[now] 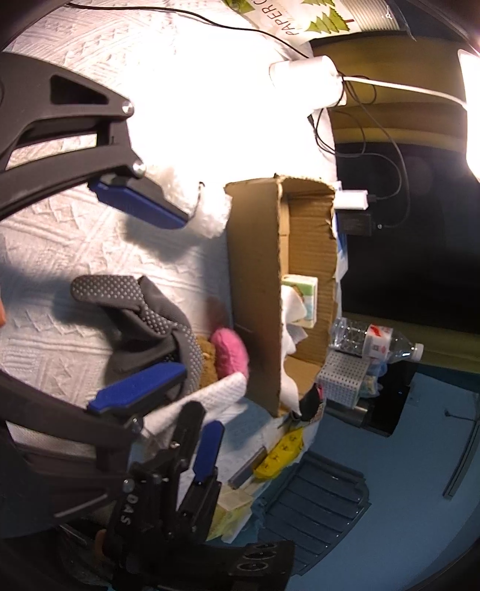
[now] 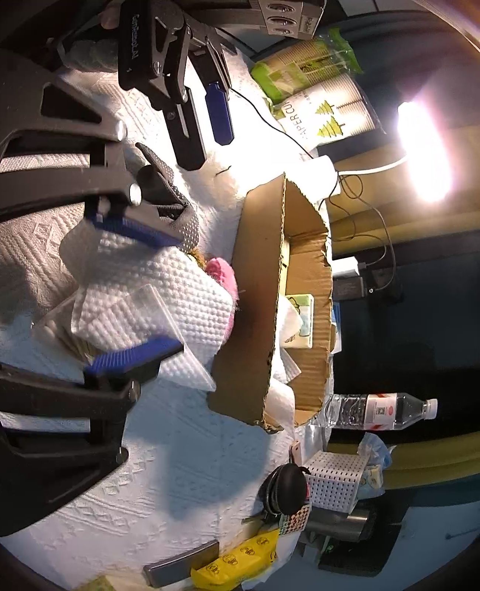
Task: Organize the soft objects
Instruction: 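Grasp the gray dotted glove with the left tool while the right tool grasps the white waffle towel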
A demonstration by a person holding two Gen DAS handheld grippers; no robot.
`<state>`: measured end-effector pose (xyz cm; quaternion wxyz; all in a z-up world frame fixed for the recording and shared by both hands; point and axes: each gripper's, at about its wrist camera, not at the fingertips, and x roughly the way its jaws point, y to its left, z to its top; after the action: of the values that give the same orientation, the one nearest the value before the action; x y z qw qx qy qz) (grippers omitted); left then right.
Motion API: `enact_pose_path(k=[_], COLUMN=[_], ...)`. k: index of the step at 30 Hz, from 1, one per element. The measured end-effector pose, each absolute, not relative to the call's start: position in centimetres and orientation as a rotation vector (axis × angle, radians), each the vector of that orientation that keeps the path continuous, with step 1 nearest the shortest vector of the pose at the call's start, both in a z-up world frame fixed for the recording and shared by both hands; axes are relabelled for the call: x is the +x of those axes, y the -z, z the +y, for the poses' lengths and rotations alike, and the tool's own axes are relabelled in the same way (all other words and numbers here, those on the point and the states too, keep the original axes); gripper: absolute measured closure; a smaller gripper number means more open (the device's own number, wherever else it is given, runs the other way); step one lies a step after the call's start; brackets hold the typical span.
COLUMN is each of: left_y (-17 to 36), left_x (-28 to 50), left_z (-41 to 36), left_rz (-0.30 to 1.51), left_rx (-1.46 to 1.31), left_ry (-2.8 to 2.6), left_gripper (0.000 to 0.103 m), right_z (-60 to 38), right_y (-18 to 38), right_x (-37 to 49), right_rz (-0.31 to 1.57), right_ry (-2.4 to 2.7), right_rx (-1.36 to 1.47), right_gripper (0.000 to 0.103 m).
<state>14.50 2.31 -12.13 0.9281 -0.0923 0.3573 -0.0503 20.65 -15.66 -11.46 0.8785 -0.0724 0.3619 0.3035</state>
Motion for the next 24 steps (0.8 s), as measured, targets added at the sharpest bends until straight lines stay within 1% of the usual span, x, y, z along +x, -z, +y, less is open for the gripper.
enact_pose_path(k=[1,2,6,15,16,17,18,19,20,24], left_y=[12.1,12.2,12.4,13.8,14.1,14.3,14.6,14.8,15.0,15.5], left_x=[14.6,14.6,14.9,16.4,16.6,16.8,17.0,17.2,17.3,17.7], left_z=[2.1,1.9,0.8,-1.3,-1.5,-1.6,-1.7,-1.8,-1.9,-2.0], left_rz=[0.734,0.736,0.751,0.812,0.821,0.83,0.839,0.847,0.854,0.867], left_rx=[-0.186,-0.181,-0.162,-0.126,-0.124,-0.121,-0.118,-0.115,-0.11,-0.095], left_ry=[0.104,0.107,0.116,0.103,0.101,0.097,0.094,0.094,0.095,0.103], left_gripper=[0.027,0.027,0.027,0.027,0.027,0.027,0.027,0.027,0.027,0.027], right_z=[-15.7,-15.7,-16.4,-19.4,-19.7,-19.9,-20.1,-20.2,-20.2,-19.7], right_y=[11.5,11.5,11.6,10.9,10.8,10.8,10.8,10.9,11.0,11.8], right_x=[20.6,20.5,20.3,20.3,20.4,20.5,20.7,20.8,20.9,21.2], right_rz=[0.753,0.749,0.738,0.723,0.722,0.724,0.726,0.728,0.734,0.759], right_ry=[-0.633,-0.632,-0.639,-0.618,-0.617,-0.616,-0.613,-0.609,-0.608,-0.611], right_rx=[-0.157,-0.167,-0.172,-0.132,-0.119,-0.107,-0.1,-0.095,-0.092,-0.1], right_gripper=[0.079,0.087,0.093,0.093,0.088,0.074,0.064,0.049,0.047,0.047])
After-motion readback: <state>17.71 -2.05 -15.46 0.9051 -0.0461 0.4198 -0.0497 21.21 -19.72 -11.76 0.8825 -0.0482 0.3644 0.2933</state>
